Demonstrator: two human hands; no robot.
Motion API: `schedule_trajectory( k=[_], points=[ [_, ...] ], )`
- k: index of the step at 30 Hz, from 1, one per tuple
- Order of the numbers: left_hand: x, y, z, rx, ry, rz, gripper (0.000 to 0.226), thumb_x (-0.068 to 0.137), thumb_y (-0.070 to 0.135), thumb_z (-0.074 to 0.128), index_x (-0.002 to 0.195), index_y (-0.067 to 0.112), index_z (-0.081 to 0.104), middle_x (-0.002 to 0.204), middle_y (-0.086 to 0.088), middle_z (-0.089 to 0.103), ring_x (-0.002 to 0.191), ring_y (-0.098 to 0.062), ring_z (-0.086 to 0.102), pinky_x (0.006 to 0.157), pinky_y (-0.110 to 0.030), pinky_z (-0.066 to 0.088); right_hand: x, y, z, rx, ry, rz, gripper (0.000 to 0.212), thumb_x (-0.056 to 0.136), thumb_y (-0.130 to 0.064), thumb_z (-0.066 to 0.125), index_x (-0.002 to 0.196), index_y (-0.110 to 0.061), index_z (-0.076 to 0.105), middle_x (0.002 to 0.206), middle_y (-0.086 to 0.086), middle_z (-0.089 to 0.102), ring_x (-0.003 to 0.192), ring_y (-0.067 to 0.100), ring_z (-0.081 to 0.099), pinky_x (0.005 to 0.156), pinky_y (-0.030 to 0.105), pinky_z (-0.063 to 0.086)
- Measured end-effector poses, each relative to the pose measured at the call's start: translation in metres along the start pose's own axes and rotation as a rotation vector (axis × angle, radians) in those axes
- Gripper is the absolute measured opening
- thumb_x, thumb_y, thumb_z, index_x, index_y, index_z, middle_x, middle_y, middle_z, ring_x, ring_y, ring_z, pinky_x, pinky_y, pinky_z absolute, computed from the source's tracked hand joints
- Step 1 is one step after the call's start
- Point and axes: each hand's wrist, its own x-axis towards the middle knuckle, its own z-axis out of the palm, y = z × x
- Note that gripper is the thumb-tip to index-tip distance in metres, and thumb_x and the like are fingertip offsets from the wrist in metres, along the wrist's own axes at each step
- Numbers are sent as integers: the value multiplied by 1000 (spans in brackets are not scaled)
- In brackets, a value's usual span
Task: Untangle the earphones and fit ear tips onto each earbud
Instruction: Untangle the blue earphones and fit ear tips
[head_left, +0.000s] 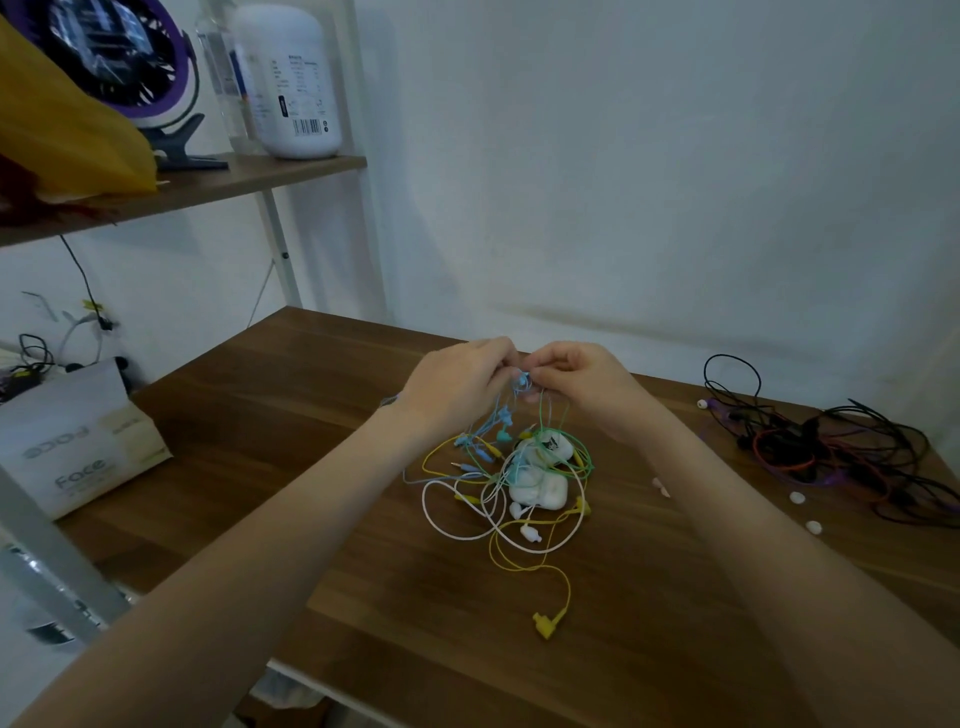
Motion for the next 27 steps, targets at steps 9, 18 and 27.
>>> schedule_trajectory(
  k=[9, 18, 27],
  points=[
    [-3, -1, 4, -132, 58, 28, 10, 95, 24, 56, 95, 14, 59, 80, 8, 58, 57, -4, 42, 55, -28, 31, -4, -5, 7, -325, 158, -104, 14, 97, -6, 47, 91, -7, 60, 73, 11, 66, 55, 21, 64, 51, 31, 53],
    [-7, 3, 4, -75, 18, -45, 18, 94, 32, 58, 98, 14, 54, 73, 15, 47, 67, -10, 44, 60, -28, 31, -6, -4, 15, -327, 143, -118, 15, 99, -10, 43, 94, -8, 57, 79, 14, 65, 64, 25, 63, 56, 36, 52],
    [-2, 6, 1, -509, -48, -307, 12, 89, 28, 65, 87, 17, 60, 79, -2, 67, 76, -18, 64, 72, -33, 49, -5, -3, 10, -409, 76, -49, 15, 101, -17, 41, 96, -11, 54, 78, 5, 62, 66, 16, 60, 55, 23, 45]
  ],
)
